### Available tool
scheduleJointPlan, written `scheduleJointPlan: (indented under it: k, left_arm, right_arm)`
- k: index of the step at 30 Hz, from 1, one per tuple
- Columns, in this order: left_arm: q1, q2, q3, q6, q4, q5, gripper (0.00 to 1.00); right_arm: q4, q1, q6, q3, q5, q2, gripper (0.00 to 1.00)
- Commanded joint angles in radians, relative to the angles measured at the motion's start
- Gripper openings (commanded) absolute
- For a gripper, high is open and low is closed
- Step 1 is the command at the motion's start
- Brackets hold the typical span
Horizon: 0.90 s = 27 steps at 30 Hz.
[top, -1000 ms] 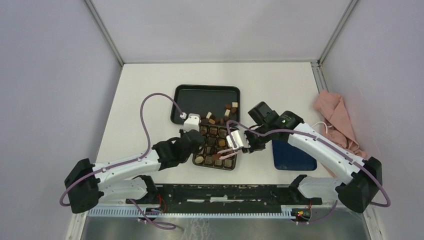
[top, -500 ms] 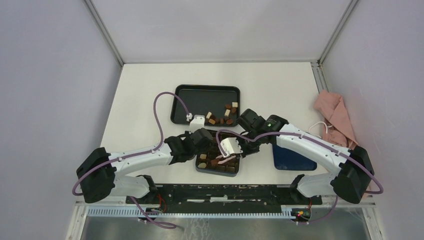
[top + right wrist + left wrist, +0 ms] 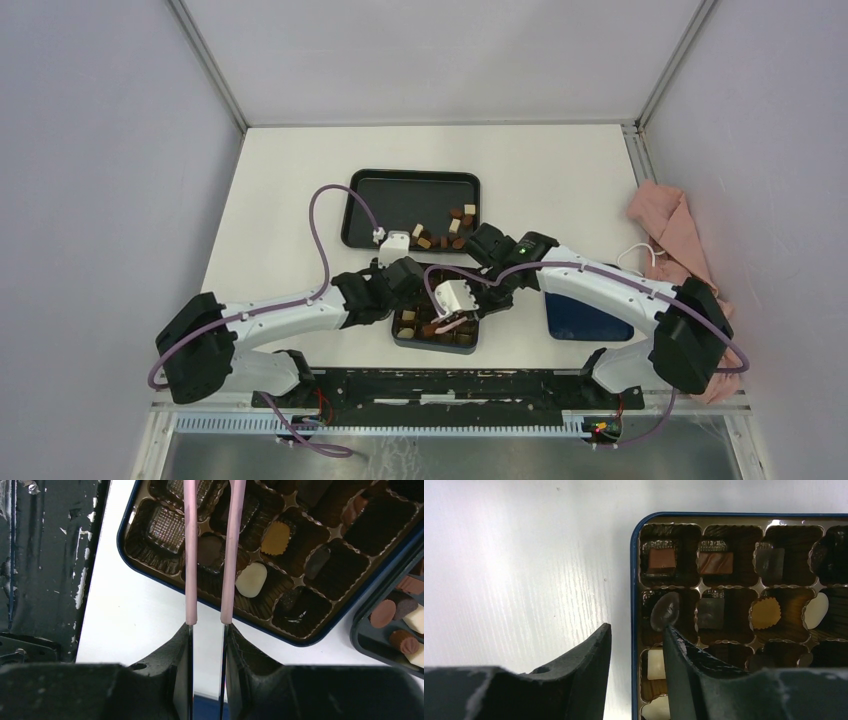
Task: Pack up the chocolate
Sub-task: Place the fake chocolate in the packing box.
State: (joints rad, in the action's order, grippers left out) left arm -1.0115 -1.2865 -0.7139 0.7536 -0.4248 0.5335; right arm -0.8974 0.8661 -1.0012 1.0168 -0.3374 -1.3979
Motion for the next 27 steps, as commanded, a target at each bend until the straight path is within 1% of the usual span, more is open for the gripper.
scheduleJointPlan:
  k: [1, 3, 6, 10, 12, 18, 22, 27]
  left_arm:
    - [-0.003, 0.063, -0.03, 0.036, -0.032, 0.058, 0.5]
    - [-0.004, 0.099, -0.041, 0.029, -0.059, 0.078, 0.54]
    - [-0.002, 0.167, -0.049, -0.011, -0.082, 0.096, 0.55]
    - [-0.002, 0.264, -0.049, -0.083, -0.089, 0.143, 0.64]
    - [-0.002, 0.29, -0.06, -0.119, -0.104, 0.173, 0.67]
    - [-0.002, 0.308, -0.131, -0.216, -0.157, 0.236, 0.68]
    - [-0.002, 0.314, -0.156, -0.253, -0.176, 0.264, 0.68]
    - [-0.002, 0.326, -0.16, -0.277, -0.178, 0.266, 0.68]
  right_arm:
    - [0.019, 0.018, 0.013, 0.039, -0.01, -0.019, 0.12]
    - [0.018, 0.026, 0.017, 0.044, -0.008, -0.026, 0.12]
    - [0.023, 0.034, 0.025, 0.055, -0.008, -0.034, 0.13]
    - [0.025, 0.04, 0.038, 0.073, -0.007, -0.052, 0.16]
    - [0.031, 0.042, 0.047, 0.078, -0.005, -0.057, 0.19]
    - [0.026, 0.046, 0.058, 0.096, 0.01, -0.076, 0.26]
    - [0.02, 0.05, 0.06, 0.097, 0.007, -0.08, 0.31]
    - [0.009, 0.05, 0.061, 0.11, -0.006, -0.083, 0.35]
